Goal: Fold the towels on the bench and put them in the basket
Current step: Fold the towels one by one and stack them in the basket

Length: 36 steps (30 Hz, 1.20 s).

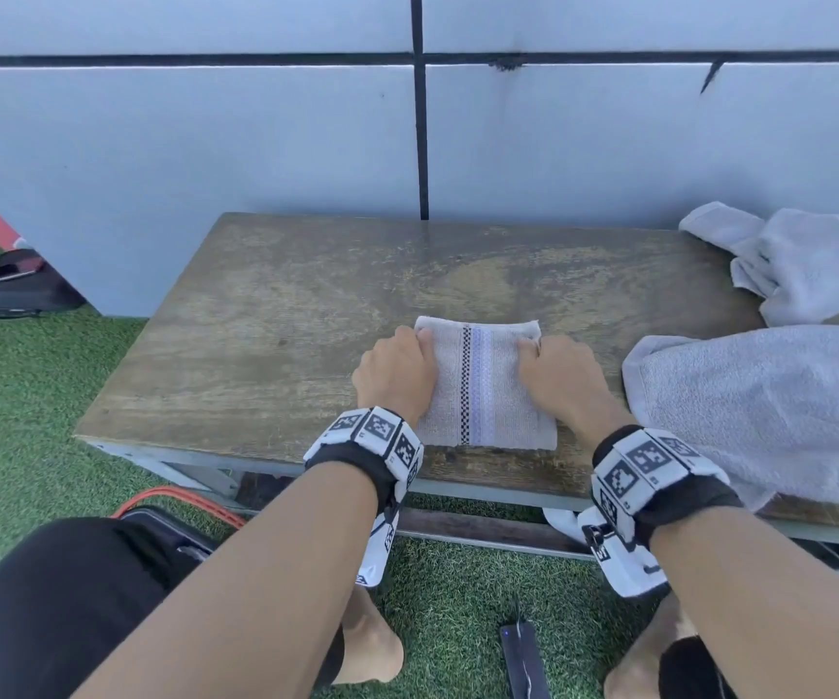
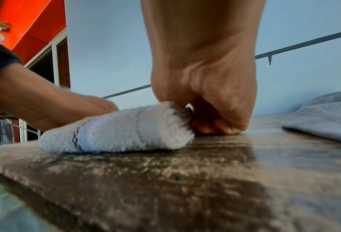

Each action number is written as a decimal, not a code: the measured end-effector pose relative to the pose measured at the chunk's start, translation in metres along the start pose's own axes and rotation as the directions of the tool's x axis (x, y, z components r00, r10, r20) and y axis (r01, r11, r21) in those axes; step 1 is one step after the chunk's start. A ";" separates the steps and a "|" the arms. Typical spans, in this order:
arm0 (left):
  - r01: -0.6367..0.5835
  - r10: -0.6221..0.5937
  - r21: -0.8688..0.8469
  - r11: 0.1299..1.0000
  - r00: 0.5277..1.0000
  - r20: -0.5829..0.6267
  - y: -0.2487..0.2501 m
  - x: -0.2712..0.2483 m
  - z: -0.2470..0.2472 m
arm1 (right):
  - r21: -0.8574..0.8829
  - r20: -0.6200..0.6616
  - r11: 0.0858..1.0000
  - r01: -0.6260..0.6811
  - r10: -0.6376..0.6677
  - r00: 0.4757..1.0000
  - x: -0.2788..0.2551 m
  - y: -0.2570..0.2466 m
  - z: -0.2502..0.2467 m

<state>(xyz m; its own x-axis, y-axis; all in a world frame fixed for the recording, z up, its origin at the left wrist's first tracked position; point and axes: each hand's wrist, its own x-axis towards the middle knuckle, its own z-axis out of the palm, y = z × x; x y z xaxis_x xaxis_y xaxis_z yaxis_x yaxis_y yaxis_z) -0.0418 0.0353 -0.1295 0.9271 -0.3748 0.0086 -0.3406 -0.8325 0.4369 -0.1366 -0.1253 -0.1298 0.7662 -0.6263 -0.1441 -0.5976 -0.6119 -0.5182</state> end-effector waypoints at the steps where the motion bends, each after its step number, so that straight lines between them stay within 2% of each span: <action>1: 0.024 -0.023 -0.038 0.999 0.999 0.026 0.000 0.002 -0.002 | 0.046 -0.001 0.999 -0.020 0.020 1.000 0.000 0.000 -0.003; 3: 0.058 -0.052 -0.159 0.985 0.998 0.041 -0.001 0.001 -0.005 | 0.084 -0.074 0.996 0.012 -0.006 0.997 -0.007 0.000 -0.008; 4: 0.013 -0.015 -0.187 0.982 1.000 -0.009 -0.001 -0.003 -0.007 | 0.020 -0.162 0.996 0.091 -0.086 0.983 -0.012 0.001 -0.010; 5: -0.096 0.079 -0.156 0.983 0.991 -0.111 -0.002 -0.009 -0.008 | -0.082 -0.232 0.978 0.191 -0.205 0.951 -0.018 0.002 -0.011; 6: -0.236 0.219 -0.068 0.969 0.957 -0.193 -0.002 -0.016 -0.009 | -0.182 -0.233 0.938 0.295 -0.333 0.914 -0.023 0.001 -0.012; 7: -0.364 0.362 0.027 0.931 0.909 -0.209 -0.004 -0.023 -0.007 | -0.248 -0.164 0.887 0.390 -0.435 0.885 -0.028 0.001 -0.013; 8: -0.459 0.470 0.105 0.882 0.869 -0.153 -0.006 -0.030 -0.005 | -0.278 -0.066 0.844 0.459 -0.493 0.867 -0.031 0.002 -0.012; 9: -0.516 0.530 0.161 0.842 0.846 -0.062 -0.009 -0.036 -0.001 | -0.299 0.023 0.820 0.488 -0.505 0.863 -0.034 0.003 -0.011; 10: -0.533 0.541 0.205 0.821 0.841 0.020 -0.013 -0.039 0.003 | -0.319 0.075 0.816 0.482 -0.486 0.871 -0.036 0.005 -0.010; 12: -0.462 0.463 0.233 0.855 0.885 0.056 -0.025 -0.039 0.006 | -0.382 0.091 0.815 0.435 -0.435 0.896 -0.041 0.009 -0.011; 15: -0.279 0.293 0.188 0.942 0.954 -0.056 -0.034 -0.034 -0.002 | -0.520 0.110 0.759 0.393 -0.397 0.911 -0.054 0.000 -0.024; 17: -0.205 0.229 0.180 0.962 0.965 -0.124 -0.030 -0.032 -0.010 | -0.515 0.119 0.759 0.399 -0.398 0.910 -0.062 -0.009 -0.032; 20: -0.263 0.280 0.108 0.959 0.940 -0.197 -0.013 -0.041 -0.012 | -0.427 0.020 0.802 0.418 -0.454 0.891 -0.067 -0.016 -0.032; 22: -0.307 0.306 0.017 0.952 0.940 -0.149 -0.001 -0.054 -0.002 | -0.310 -0.068 0.826 0.471 -0.514 0.855 -0.067 -0.015 -0.022; 24: -0.280 0.280 -0.021 0.960 0.960 -0.006 0.007 -0.067 0.014 | -0.179 -0.012 0.829 0.530 -0.541 0.841 -0.060 -0.019 -0.008; 26: -0.259 0.252 0.058 0.964 0.961 0.110 0.008 -0.076 0.025 | -0.079 0.114 0.830 0.552 -0.543 0.832 -0.055 -0.023 0.007; 29: -0.296 0.277 0.118 0.948 0.949 0.149 0.001 -0.077 0.026 | -0.135 0.272 0.860 0.492 -0.445 0.853 -0.051 -0.018 0.020; 32: -0.309 0.300 0.052 0.950 0.945 0.132 -0.010 -0.076 0.024 | -0.237 0.274 0.857 0.458 -0.394 0.877 -0.047 -0.010 0.020; 36: -0.281 0.277 0.012 0.960 0.954 0.116 -0.015 -0.074 0.024 | -0.266 0.270 0.852 0.452 -0.384 0.883 -0.036 -0.007 0.020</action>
<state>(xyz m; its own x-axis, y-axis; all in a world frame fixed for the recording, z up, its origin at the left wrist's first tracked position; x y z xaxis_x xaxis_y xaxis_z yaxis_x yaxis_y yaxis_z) -0.1086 0.0658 -0.1587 0.7714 -0.6359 0.0249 -0.5892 -0.6988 0.4057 -0.1554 -0.0886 -0.1374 0.9699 -0.1872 -0.1558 -0.2253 -0.9324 -0.2825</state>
